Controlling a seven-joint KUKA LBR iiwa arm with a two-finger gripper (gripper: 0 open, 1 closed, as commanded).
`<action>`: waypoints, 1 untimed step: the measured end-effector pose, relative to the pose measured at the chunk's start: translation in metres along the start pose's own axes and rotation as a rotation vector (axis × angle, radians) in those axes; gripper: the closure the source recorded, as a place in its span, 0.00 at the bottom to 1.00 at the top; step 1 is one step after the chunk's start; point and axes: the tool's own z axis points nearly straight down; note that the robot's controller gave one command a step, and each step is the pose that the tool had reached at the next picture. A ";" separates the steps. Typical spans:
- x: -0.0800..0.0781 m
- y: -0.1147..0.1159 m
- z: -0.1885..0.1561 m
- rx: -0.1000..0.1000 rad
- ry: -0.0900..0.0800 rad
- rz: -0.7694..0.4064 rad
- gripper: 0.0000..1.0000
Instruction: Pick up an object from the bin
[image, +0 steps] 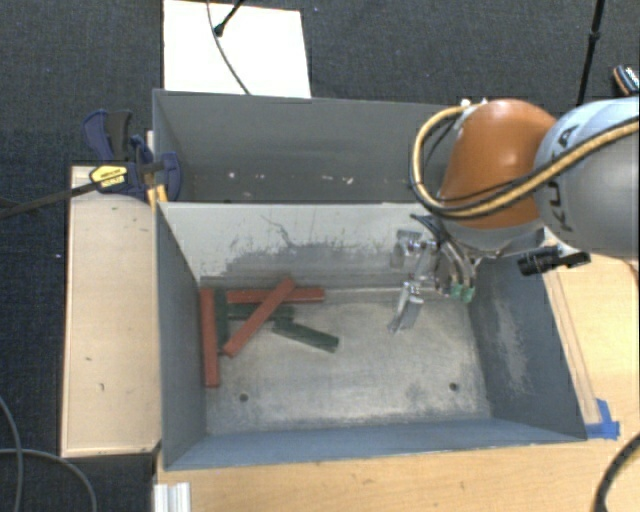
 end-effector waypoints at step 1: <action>0.012 0.054 0.109 -0.002 0.003 -0.107 0.00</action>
Offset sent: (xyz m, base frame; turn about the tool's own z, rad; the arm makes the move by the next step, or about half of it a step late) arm -0.0008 0.0528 -0.1049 -0.1044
